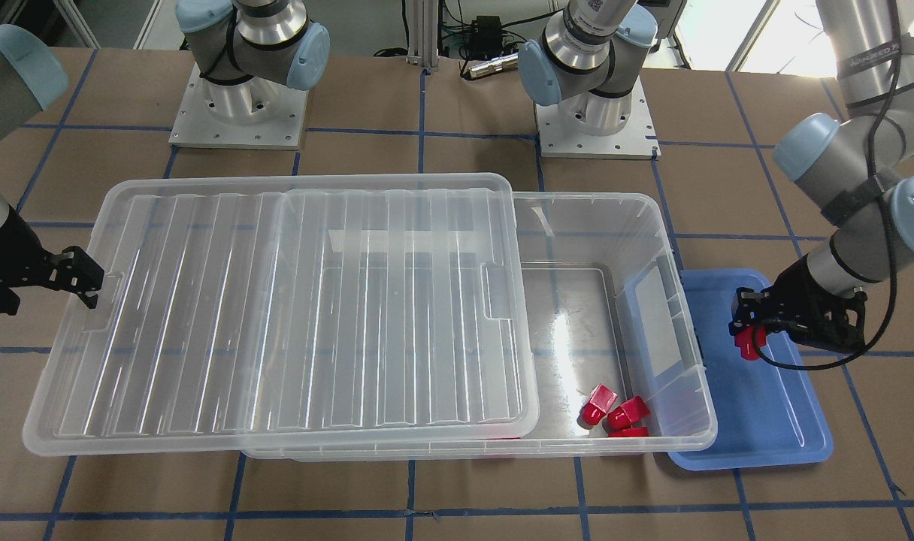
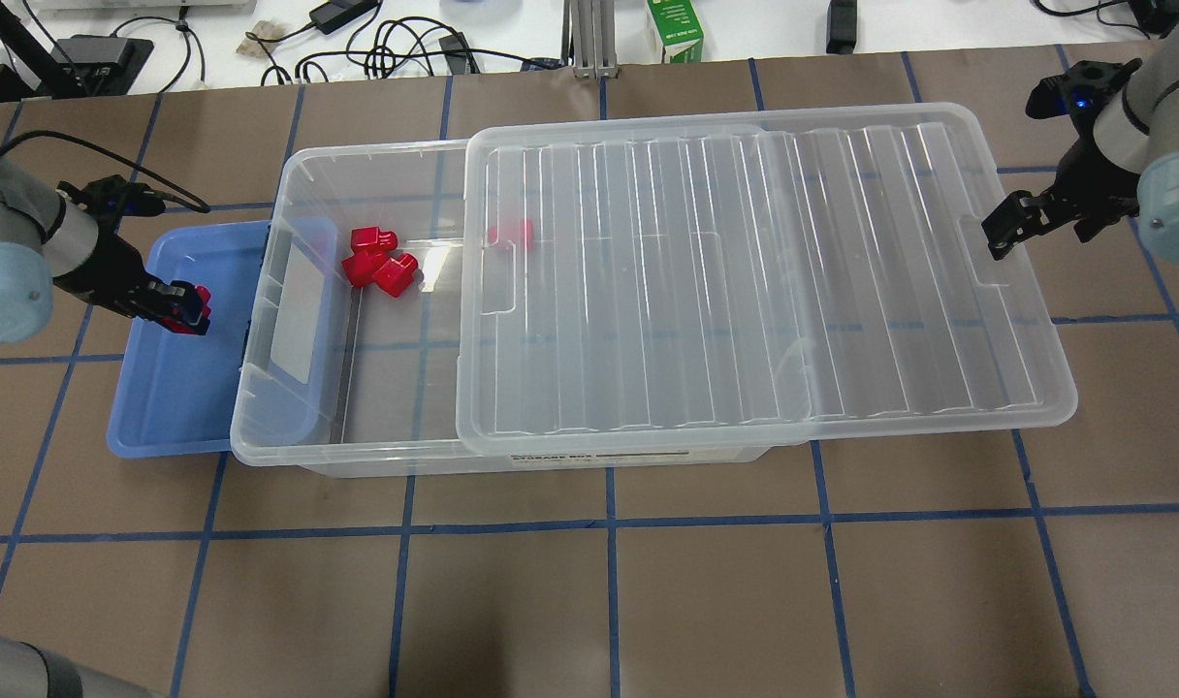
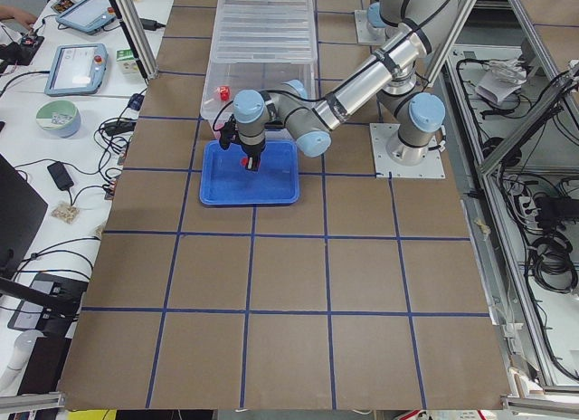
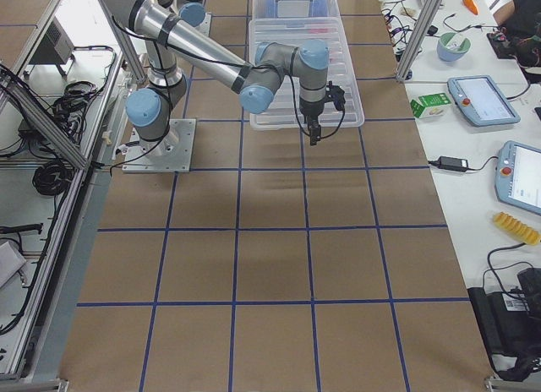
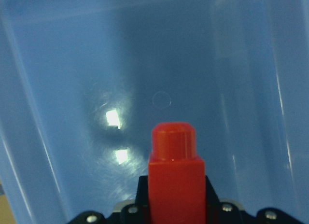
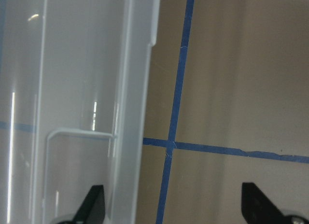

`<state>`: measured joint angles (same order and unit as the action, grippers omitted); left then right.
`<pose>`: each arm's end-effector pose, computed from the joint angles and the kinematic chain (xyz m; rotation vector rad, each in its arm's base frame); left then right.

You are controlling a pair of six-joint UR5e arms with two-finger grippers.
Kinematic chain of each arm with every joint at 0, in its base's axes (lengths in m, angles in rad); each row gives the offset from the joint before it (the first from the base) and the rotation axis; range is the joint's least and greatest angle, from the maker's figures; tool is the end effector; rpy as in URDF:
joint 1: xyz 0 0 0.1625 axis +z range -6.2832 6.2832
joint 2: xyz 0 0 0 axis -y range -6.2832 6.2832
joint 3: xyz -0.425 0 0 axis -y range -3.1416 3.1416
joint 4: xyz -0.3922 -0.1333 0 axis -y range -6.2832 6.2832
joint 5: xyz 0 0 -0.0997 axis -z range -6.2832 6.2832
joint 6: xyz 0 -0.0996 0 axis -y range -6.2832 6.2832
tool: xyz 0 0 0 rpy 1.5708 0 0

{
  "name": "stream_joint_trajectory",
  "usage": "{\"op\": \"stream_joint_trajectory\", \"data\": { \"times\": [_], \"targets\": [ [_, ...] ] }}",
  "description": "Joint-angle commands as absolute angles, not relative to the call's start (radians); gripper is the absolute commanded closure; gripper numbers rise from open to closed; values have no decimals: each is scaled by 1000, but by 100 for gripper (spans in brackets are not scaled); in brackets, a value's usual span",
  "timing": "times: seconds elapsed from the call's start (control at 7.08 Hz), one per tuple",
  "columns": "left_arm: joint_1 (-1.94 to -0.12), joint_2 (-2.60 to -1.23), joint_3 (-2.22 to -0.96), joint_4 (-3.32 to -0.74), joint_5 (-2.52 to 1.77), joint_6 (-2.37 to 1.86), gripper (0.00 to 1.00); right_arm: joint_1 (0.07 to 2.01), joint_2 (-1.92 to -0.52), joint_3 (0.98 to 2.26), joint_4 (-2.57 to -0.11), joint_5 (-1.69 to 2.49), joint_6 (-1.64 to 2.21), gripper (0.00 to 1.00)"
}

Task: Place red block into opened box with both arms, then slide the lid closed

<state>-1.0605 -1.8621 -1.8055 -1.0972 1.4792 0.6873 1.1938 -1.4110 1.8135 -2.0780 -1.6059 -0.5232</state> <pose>0.1471 -0.5544 0.2684 -0.2647 -3.0248 0.0127 -0.0774 -0.5480 0.3399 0.2208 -3.0541 0.1211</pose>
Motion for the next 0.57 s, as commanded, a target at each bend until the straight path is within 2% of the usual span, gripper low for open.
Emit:
{"op": "stream_joint_trajectory", "data": {
  "times": [0.0, 0.28, 0.42],
  "targets": [
    [-1069, -1812, -1679, -1298, 1477, 680, 100, 1195, -1452, 1804, -2062, -1618, -514, 0],
    [-1217, -1775, -1585, -1385, 1483, 584, 100, 1195, -1543, 1796, -1981, -1615, -511, 0],
    [-1294, -1764, -1583, -1391, 1486, 527, 100, 1198, -1612, 1796, -1941, -1612, -509, 0]
  ]
}}
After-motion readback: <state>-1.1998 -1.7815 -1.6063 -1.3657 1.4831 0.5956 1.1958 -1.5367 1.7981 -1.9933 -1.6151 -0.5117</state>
